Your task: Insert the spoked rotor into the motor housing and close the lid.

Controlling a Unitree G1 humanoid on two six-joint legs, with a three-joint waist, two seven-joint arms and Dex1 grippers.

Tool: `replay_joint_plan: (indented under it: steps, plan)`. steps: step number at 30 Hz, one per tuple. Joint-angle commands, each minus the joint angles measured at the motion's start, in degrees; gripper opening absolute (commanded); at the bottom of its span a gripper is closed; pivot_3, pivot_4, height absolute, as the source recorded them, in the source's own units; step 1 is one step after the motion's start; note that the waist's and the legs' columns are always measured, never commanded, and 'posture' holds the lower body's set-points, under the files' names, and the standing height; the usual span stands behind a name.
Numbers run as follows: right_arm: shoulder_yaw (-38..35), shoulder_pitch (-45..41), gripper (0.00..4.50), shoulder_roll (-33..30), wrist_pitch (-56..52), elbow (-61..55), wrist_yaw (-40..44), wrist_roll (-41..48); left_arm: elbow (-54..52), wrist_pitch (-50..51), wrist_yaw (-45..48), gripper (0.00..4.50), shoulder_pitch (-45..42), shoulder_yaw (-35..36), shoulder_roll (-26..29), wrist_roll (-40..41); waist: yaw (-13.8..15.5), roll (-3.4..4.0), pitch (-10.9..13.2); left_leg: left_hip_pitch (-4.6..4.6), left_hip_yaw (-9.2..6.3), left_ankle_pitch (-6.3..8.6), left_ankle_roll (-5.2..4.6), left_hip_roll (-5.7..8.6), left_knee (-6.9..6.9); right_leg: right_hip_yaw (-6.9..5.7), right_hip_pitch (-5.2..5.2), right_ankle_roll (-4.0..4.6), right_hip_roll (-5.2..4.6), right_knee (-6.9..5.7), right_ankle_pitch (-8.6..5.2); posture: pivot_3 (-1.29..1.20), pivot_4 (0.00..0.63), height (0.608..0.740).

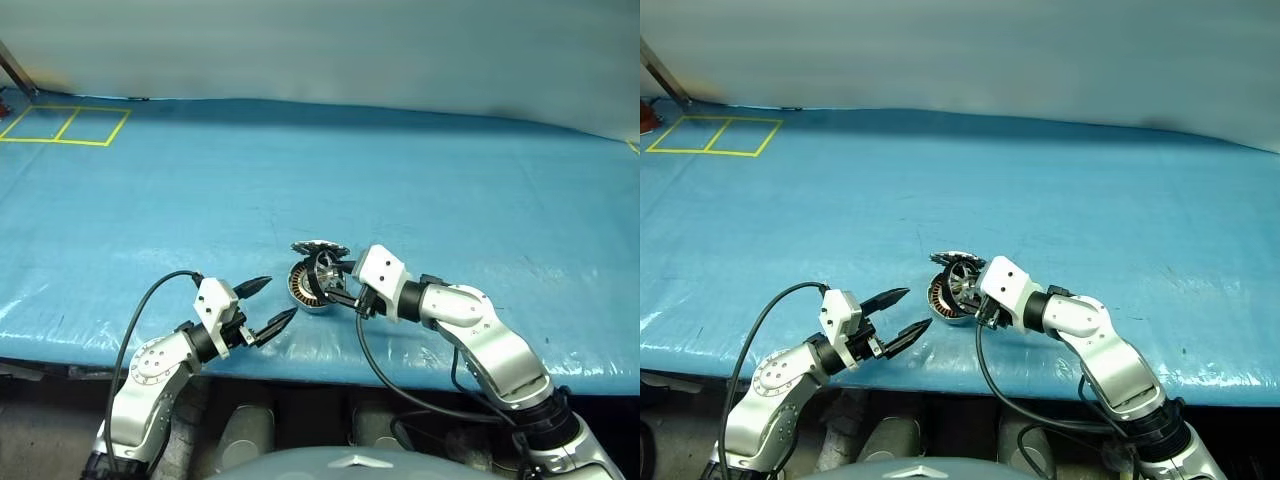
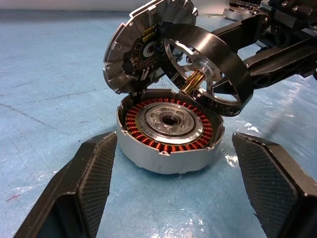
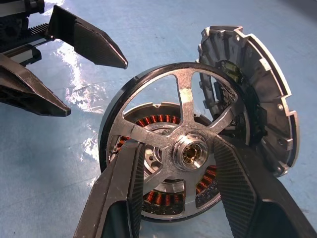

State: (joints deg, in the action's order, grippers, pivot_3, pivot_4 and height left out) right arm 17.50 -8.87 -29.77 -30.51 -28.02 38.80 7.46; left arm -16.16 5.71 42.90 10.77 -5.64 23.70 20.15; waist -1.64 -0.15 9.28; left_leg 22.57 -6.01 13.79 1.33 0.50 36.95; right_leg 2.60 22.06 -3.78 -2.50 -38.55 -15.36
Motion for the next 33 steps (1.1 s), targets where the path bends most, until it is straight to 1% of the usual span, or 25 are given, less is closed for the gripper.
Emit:
replay_joint_plan:
  steps: [1,5,8,12,24,31,33]
  plan:
    - [0.06,-1.39,1.75,0.12,1.62,-0.82,0.03,-0.61,-0.64,-1.53,0.17,3.98,-0.46,-0.22,-0.39,-0.43,-0.03,0.00,0.00,0.00,0.00,0.00,0.00,0.00,0.00,0.00,0.00,0.00,0.00,0.00,0.00,0.00,0.150,0.740]
    - [0.55,-1.70,1.75,0.75,2.12,0.64,-0.40,-1.31,-0.32,-1.83,0.16,3.98,-0.60,-0.36,-0.61,-0.52,-0.04,0.00,0.00,0.00,0.01,0.00,0.00,0.00,0.01,0.00,0.00,0.00,0.00,0.00,0.00,0.00,0.150,0.740]
    - [-0.68,-1.71,1.75,2.66,1.58,1.46,-0.85,0.19,-0.23,-1.99,0.17,3.98,-0.59,-0.42,-0.76,-0.61,-0.03,0.00,0.00,0.00,0.00,0.00,0.00,0.00,0.00,-0.01,0.00,0.01,0.00,0.00,0.00,0.00,0.150,0.740]
    - [0.63,-2.18,1.75,1.02,2.87,3.38,-0.47,-3.18,-0.35,-2.13,0.16,3.98,-0.27,-0.54,-0.97,-0.89,-0.03,0.00,0.00,0.00,0.01,0.00,0.00,0.01,0.01,0.00,0.00,0.00,0.00,0.01,0.01,0.00,0.150,0.740]
    - [2.69,-2.42,1.75,-0.63,4.82,4.22,0.07,-7.25,-0.52,-2.05,0.20,3.98,-0.42,-0.60,-1.19,-1.26,0.03,0.00,0.00,-0.01,-0.01,0.00,0.00,0.01,0.02,-0.01,-0.03,-0.01,-0.01,0.03,0.01,0.00,0.150,0.740]
    - [3.24,-2.28,1.75,-0.65,5.79,3.97,0.75,-7.90,-0.60,-1.88,0.16,3.98,-0.53,-0.71,-1.31,-1.36,0.05,0.00,0.00,-0.01,-0.01,0.00,0.00,0.01,0.02,-0.01,-0.04,-0.01,0.00,0.03,0.01,0.00,0.150,0.740]
    - [3.06,-2.13,2.47,-0.61,6.10,3.65,1.27,-7.32,-0.59,-1.82,0.09,3.98,-0.59,-0.75,-1.42,-1.36,0.06,0.00,0.00,-0.01,-0.01,0.00,0.00,0.01,0.02,-0.01,-0.04,-0.01,-0.01,0.03,0.01,0.00,0.150,0.740]
